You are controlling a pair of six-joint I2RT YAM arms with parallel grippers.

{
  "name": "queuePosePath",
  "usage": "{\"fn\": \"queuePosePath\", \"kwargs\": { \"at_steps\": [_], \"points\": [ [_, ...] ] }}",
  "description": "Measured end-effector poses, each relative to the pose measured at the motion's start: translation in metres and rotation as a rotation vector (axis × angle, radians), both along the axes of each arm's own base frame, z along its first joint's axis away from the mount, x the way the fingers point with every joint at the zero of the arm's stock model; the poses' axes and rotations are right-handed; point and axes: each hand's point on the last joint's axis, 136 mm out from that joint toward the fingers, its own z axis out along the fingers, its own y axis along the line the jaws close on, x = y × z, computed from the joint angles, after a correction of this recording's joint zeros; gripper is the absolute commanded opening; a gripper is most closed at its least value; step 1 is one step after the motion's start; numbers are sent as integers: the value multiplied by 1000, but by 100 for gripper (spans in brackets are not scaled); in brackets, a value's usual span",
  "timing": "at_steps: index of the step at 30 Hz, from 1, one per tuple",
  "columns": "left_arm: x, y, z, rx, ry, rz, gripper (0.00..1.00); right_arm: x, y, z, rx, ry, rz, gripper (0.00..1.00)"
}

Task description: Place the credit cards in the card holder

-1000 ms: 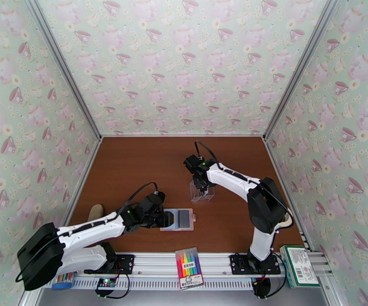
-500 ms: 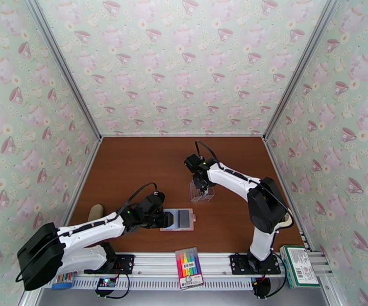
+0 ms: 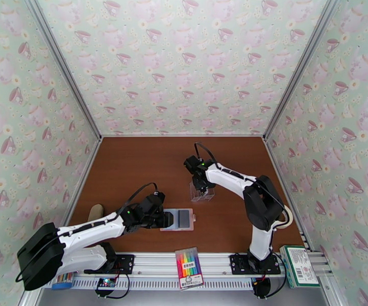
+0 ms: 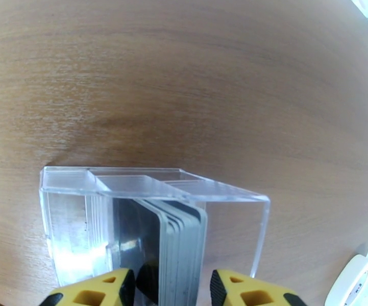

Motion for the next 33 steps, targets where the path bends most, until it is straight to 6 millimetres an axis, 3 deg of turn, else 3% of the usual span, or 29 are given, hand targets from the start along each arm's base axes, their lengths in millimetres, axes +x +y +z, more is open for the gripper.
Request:
{"fn": "queuePosePath", "kwargs": {
  "at_steps": [33],
  "points": [
    [-1, 0, -4, 10, 12, -2, 50, -3, -18, 5, -95, -6, -12, 41]
  ]
}}
